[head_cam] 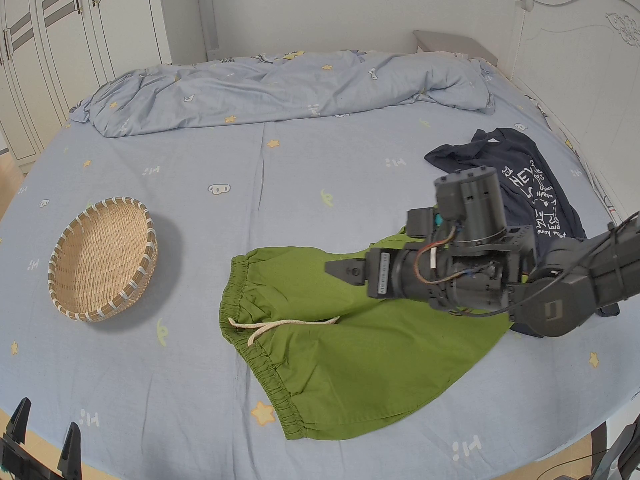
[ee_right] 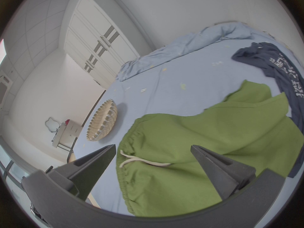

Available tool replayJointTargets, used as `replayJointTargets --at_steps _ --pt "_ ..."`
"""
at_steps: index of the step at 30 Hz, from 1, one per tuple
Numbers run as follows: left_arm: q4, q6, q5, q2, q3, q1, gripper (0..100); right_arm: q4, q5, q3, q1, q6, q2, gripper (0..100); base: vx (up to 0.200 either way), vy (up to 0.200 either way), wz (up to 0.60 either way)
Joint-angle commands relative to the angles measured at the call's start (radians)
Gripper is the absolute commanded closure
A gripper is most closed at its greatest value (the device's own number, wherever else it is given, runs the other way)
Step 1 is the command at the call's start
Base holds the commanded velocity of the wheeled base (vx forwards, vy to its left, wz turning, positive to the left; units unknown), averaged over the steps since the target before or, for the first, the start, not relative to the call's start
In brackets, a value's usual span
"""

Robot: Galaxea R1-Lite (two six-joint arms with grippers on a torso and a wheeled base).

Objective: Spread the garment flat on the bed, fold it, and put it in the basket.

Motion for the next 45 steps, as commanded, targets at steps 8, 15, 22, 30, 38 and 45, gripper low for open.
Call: replayJointTargets --at_steps 8,15,22,30,38,45 --pt "0.077 -0.405 0.023 0.265 -0.734 -0.086 0 -0.006 0.006 0.202 -0.162 -0.004 -0.197 0 0.000 0.000 0.00" --pt "0.380 -0.361 -0.356 0.611 -0.739 -0.091 0 0.000 0.007 0.260 -0.247 -0.039 -0.257 0 0.000 0.000 0.00" --pt "0.380 -0.410 -0.467 0.915 -0.708 -0.163 0 -0.003 0.007 0.280 -0.300 -0.040 -0.267 0 0.000 0.000 0.00" --pt "0.293 -0.402 -0.563 1.262 -0.634 -0.235 0 -0.004 0.024 0.328 -0.316 -0.040 -0.301 0 0.000 0.000 0.00" --pt "0.000 -0.410 -0.774 1.504 -0.502 -0.370 0 -0.003 0.024 0.343 -0.320 -0.040 -0.303 0 0.000 0.000 0.00" --pt "-0.034 -0.404 -0.784 1.581 -0.499 -0.410 0 -0.001 0.023 0.348 -0.320 -0.040 -0.312 0 0.000 0.000 0.00"
